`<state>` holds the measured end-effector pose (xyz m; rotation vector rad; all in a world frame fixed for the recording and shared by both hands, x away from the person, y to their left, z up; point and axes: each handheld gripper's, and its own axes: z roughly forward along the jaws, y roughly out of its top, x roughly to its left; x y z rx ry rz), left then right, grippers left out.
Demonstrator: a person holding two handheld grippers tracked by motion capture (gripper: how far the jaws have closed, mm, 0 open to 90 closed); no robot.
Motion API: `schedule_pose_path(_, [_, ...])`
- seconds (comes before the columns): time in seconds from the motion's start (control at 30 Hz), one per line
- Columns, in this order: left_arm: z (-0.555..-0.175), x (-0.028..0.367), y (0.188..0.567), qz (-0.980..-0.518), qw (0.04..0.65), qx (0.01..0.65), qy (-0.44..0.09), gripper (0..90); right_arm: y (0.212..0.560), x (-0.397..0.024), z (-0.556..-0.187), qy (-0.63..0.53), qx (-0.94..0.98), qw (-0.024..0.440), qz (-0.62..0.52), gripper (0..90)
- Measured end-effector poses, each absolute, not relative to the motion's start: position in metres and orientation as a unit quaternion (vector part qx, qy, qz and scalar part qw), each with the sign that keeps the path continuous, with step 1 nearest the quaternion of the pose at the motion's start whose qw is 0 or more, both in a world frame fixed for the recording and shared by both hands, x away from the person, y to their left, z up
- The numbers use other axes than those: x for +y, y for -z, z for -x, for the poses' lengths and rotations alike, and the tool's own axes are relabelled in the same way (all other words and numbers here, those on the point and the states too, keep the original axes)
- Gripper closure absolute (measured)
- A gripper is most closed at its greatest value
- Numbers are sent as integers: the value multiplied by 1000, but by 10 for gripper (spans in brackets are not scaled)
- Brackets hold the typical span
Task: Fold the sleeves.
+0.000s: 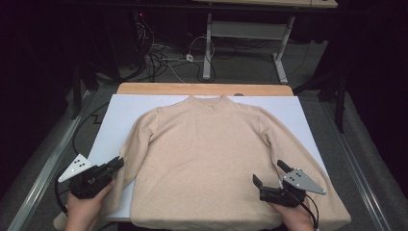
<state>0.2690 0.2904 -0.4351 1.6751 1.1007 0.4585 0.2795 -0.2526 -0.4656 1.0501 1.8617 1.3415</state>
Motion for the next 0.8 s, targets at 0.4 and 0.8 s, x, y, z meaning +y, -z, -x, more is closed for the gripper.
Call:
schedule_pose_path(0.4, [-294,244,400,-720,522,411,-202,803,468,-250,-280,-507,708,299,-391,13])
schedule_pose_path(0.8, [-318,158,414,-777,502,344,-161,803,469,-250,-280,-507,709,297,-391,14])
